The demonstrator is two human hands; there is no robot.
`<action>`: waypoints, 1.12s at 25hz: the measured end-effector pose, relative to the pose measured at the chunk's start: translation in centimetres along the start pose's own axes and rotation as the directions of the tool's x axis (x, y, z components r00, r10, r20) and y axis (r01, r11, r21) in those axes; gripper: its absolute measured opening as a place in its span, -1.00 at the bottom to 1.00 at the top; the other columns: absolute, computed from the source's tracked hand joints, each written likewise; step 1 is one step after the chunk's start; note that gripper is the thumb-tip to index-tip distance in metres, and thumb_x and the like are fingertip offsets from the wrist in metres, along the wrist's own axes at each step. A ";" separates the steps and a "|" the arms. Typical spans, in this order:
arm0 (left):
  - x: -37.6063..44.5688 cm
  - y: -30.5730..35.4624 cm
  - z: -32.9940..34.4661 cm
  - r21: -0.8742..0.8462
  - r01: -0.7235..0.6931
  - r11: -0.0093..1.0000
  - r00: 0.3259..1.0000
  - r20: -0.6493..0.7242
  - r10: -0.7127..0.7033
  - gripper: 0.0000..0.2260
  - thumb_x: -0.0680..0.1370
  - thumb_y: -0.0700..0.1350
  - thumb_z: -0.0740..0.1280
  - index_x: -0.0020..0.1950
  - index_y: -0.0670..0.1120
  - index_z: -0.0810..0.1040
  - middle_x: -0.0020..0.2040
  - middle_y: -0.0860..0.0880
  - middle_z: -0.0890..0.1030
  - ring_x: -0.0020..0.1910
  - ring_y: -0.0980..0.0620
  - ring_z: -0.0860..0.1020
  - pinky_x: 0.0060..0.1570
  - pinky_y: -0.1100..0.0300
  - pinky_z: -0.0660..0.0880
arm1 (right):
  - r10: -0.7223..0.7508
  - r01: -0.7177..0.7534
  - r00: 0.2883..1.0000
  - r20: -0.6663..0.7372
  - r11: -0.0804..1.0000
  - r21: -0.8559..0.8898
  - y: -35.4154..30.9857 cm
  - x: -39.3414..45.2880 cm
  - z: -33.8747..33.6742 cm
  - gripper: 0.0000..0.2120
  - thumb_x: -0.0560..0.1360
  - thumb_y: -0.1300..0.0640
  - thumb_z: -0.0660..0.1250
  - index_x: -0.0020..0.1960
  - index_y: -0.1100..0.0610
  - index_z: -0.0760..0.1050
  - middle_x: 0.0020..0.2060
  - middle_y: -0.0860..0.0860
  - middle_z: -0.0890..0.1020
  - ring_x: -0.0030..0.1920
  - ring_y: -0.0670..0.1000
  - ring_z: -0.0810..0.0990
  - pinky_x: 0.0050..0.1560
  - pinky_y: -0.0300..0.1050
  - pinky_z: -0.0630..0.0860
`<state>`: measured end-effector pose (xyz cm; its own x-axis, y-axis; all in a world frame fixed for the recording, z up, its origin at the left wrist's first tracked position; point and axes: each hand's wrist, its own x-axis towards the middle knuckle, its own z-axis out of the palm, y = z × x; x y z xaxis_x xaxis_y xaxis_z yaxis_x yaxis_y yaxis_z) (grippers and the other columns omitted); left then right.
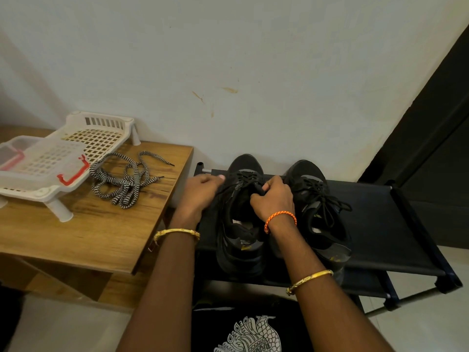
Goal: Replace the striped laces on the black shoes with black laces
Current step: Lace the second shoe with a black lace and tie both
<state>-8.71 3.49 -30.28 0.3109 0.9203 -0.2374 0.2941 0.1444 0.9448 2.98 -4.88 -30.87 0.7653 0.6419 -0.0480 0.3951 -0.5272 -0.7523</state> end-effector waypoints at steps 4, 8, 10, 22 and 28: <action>0.2 -0.3 1.2 0.105 -0.068 0.992 0.996 0.071 0.060 -0.87 0.53 -0.08 0.38 -0.23 -0.01 0.59 -0.21 0.07 0.59 -0.17 0.15 0.53 -0.28 0.32 0.41 | 0.014 -0.014 0.999 0.030 1.000 0.004 -0.1 0.3 0.2 -0.81 0.39 0.16 0.34 -0.07 0.11 0.35 0.00 0.12 0.53 -0.04 0.13 0.52 -0.11 -0.07 0.45; 0.3 0.1 1.2 0.038 -0.034 0.999 0.996 0.080 0.031 -0.82 0.58 -0.09 0.31 -0.19 -0.08 0.60 -0.20 0.01 0.62 -0.17 0.11 0.60 -0.29 0.32 0.46 | 0.025 -0.025 0.999 0.039 1.000 0.001 0.0 0.5 0.2 -0.82 0.39 0.14 0.33 -0.08 0.10 0.35 -0.01 0.12 0.54 -0.04 0.12 0.53 -0.16 -0.11 0.40; -0.1 0.7 0.7 -0.132 -0.013 0.991 0.998 0.062 0.022 -0.81 0.60 -0.11 0.27 -0.16 -0.09 0.60 -0.25 0.02 0.63 -0.32 0.24 0.61 -0.43 0.41 0.45 | 0.026 -0.027 0.999 0.047 1.000 0.011 0.1 0.6 0.2 -0.82 0.38 0.15 0.33 -0.08 0.09 0.35 0.00 0.12 0.54 -0.04 0.12 0.53 -0.15 -0.10 0.41; 0.3 1.1 -2.0 0.000 -0.176 0.984 0.984 -0.005 0.176 -0.91 0.60 -0.03 0.25 -0.09 0.03 0.50 -0.20 0.08 0.53 -0.28 0.17 0.50 -0.30 0.32 0.46 | 0.043 -0.044 0.997 0.064 0.999 0.016 0.3 1.2 0.3 -0.80 0.35 0.15 0.32 -0.27 0.02 0.27 -0.06 0.11 0.56 -0.07 0.14 0.54 -0.05 0.02 0.53; 1.3 -0.6 1.0 0.276 -0.186 0.943 0.979 0.137 0.153 -0.89 0.55 -0.04 0.34 -0.14 -0.03 0.59 -0.05 -0.03 0.63 0.03 -0.02 0.57 0.14 -0.02 0.50 | 0.043 -0.045 0.996 0.082 0.999 0.018 0.3 1.4 0.3 -0.81 0.34 0.14 0.31 -0.27 0.02 0.27 -0.04 0.13 0.56 -0.03 0.16 0.55 -0.03 0.03 0.54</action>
<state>-7.59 4.29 -31.36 0.4735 0.8728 -0.1186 0.4691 -0.1359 0.8726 4.01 -4.03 -31.39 0.7375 0.6619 -0.1340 0.3510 -0.5453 -0.7612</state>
